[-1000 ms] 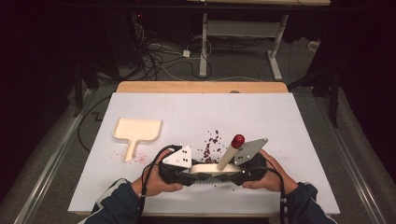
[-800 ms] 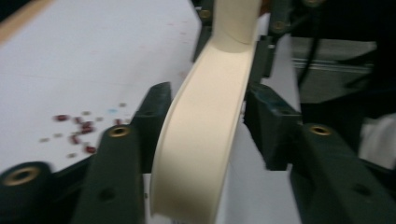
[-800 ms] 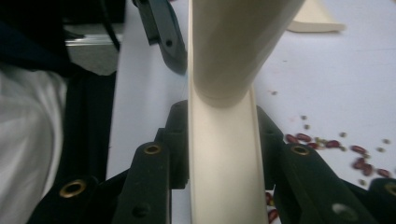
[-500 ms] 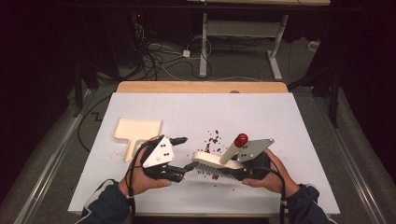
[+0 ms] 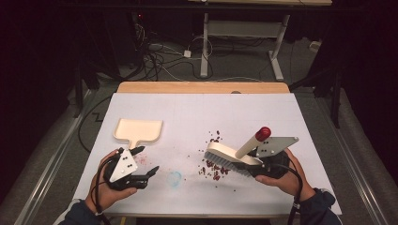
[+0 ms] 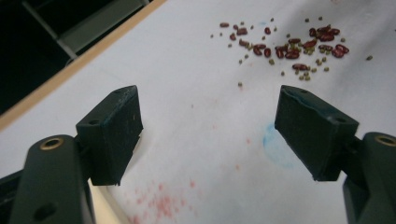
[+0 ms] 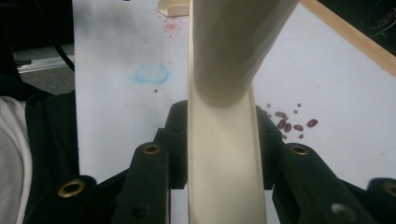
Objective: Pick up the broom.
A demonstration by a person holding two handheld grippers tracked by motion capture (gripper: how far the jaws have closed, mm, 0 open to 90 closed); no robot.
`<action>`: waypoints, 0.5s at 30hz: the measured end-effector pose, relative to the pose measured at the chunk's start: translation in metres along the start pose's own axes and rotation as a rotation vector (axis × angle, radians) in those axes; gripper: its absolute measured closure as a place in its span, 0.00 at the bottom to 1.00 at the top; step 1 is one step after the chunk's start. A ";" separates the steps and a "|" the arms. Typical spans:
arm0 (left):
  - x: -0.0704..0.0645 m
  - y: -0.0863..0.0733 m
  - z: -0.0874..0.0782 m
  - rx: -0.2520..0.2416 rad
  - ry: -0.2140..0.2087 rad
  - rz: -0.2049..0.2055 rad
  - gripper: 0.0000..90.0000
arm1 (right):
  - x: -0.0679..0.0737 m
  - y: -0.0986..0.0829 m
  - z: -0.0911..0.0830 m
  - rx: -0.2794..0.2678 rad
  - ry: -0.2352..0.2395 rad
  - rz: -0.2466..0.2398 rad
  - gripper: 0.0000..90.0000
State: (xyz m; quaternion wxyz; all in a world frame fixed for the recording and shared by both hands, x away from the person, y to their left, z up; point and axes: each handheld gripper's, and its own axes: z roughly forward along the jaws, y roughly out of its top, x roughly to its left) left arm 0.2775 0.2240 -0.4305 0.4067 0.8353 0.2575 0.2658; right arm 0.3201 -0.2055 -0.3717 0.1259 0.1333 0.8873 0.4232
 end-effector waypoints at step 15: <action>0.007 -0.042 -0.008 0.067 0.101 -0.097 0.24 | 0.034 -0.013 0.014 0.128 0.192 -0.001 0.75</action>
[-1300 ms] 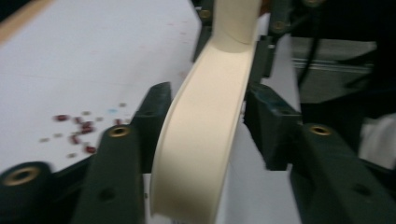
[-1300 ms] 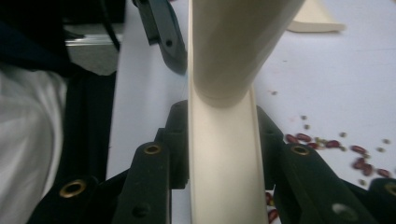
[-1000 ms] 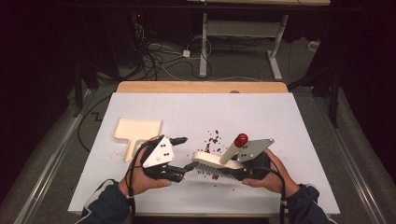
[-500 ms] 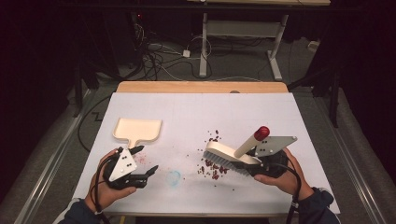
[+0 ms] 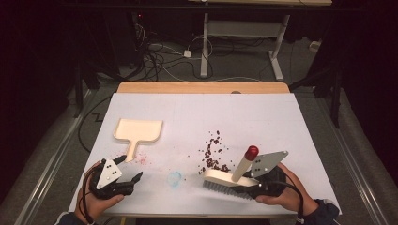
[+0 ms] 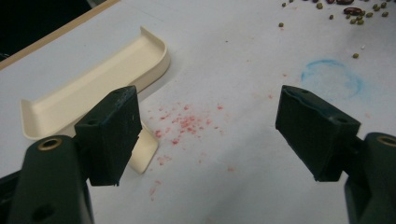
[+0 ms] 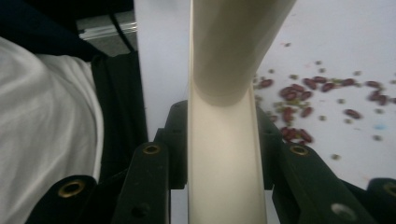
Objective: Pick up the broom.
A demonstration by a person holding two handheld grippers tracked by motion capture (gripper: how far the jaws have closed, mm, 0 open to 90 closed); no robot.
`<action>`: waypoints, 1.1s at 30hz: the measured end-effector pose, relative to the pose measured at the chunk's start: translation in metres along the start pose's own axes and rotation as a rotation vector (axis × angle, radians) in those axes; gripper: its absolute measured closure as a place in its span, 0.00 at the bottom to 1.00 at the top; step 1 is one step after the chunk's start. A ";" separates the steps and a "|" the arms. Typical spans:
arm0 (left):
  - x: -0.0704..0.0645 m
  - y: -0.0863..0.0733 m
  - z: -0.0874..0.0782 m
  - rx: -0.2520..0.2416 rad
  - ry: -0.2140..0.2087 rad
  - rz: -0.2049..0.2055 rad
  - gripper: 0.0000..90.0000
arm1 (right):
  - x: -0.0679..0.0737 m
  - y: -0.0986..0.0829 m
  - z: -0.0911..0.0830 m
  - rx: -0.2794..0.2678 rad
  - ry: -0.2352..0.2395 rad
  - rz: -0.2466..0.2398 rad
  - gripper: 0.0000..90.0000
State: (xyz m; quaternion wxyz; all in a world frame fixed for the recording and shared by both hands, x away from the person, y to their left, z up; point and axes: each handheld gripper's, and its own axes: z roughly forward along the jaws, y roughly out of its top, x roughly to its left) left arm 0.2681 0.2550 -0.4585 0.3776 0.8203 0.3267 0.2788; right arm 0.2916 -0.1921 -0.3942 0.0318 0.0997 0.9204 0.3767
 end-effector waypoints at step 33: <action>-0.003 -0.005 0.000 0.025 -0.016 0.047 0.24 | -0.016 0.001 0.047 0.043 0.085 0.061 0.75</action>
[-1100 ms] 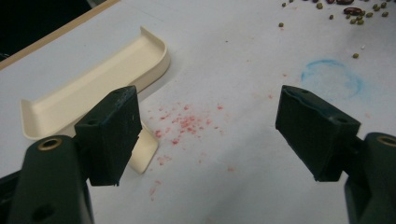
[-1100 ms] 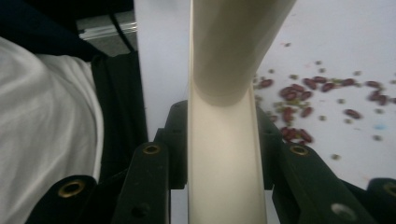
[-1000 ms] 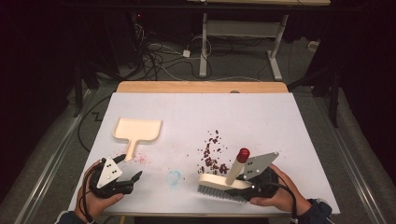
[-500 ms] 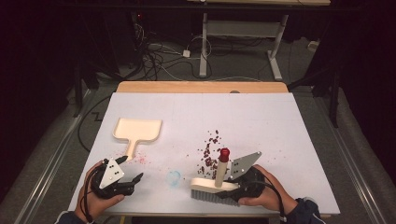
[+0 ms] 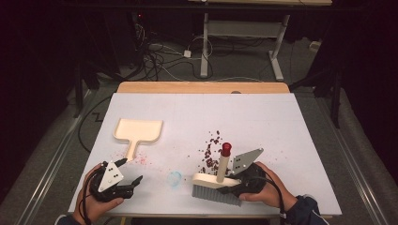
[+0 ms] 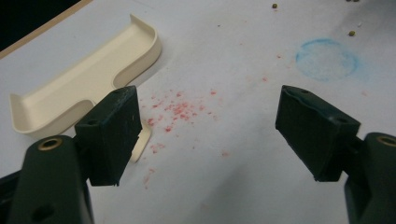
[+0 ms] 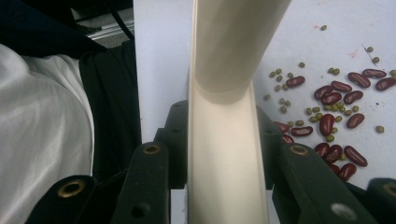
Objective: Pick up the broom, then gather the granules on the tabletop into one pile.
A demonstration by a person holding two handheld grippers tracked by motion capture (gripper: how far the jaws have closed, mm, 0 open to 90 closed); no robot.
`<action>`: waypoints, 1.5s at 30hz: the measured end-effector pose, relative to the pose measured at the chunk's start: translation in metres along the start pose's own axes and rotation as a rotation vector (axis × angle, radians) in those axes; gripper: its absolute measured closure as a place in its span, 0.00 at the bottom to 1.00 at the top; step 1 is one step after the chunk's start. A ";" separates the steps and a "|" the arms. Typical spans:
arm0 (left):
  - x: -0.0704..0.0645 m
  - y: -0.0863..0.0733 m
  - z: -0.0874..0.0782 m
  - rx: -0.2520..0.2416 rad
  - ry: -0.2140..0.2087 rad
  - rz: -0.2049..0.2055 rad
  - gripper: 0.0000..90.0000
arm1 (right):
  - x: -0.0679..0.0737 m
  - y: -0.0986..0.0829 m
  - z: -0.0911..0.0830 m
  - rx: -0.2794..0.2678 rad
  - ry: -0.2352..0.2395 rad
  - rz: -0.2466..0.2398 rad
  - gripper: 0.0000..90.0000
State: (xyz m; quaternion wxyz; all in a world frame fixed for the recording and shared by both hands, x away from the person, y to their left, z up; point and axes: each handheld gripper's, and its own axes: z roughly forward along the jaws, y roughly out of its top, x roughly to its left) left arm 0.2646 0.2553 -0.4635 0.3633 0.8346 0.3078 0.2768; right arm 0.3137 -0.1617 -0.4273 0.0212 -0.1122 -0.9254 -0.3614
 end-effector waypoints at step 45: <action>-0.009 0.001 0.007 0.059 -0.010 0.037 0.24 | -0.048 0.023 0.013 0.029 -0.094 -0.028 0.74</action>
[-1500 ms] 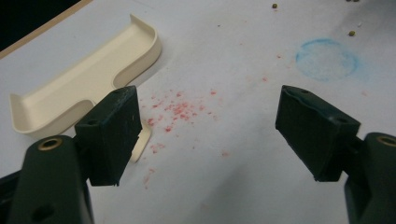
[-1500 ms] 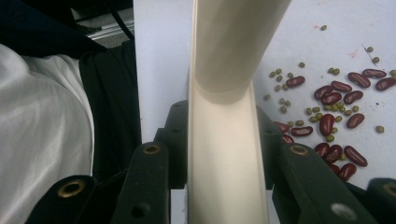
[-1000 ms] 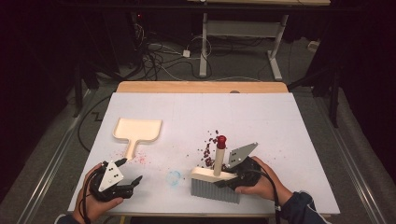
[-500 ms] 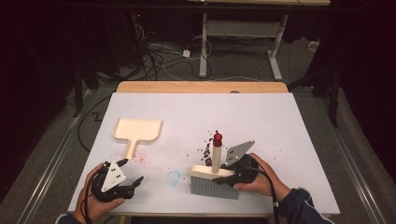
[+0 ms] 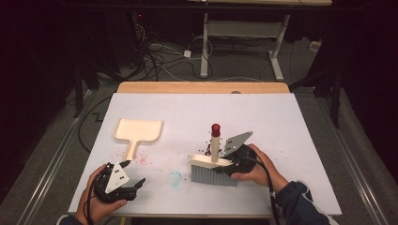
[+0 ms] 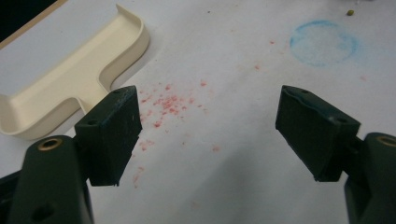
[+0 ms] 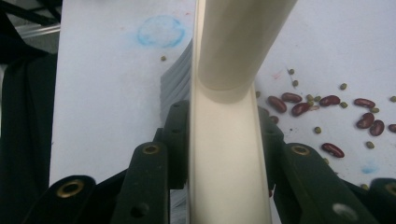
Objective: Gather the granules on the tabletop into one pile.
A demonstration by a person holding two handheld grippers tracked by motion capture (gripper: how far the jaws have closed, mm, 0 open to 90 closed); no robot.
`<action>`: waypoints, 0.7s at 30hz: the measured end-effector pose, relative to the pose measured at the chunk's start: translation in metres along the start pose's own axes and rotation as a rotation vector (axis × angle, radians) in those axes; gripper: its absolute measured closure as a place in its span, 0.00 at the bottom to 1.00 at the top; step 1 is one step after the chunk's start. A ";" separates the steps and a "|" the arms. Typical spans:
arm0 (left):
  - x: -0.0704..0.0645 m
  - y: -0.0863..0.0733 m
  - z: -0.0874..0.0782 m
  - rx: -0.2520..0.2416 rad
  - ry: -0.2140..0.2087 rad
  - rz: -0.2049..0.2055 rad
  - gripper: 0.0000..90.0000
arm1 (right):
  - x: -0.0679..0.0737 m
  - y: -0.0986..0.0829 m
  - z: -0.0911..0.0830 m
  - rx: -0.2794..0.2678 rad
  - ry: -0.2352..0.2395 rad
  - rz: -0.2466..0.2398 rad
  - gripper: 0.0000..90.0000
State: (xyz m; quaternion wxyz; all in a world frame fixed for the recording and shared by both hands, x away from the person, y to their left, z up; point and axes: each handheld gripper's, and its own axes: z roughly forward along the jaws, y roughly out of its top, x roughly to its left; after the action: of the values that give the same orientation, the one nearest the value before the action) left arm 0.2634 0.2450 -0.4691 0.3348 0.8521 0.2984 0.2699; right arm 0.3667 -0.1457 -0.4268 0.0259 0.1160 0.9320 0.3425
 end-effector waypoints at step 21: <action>-0.002 0.005 0.002 -0.001 -0.016 0.032 0.25 | -0.003 0.013 -0.009 -0.077 -0.133 0.072 0.75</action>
State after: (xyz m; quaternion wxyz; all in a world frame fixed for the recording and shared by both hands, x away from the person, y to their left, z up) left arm 0.2644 0.2398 -0.4675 0.3332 0.8586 0.2821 0.2687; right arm 0.3714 -0.1425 -0.4121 0.0796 0.1710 0.9096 0.3703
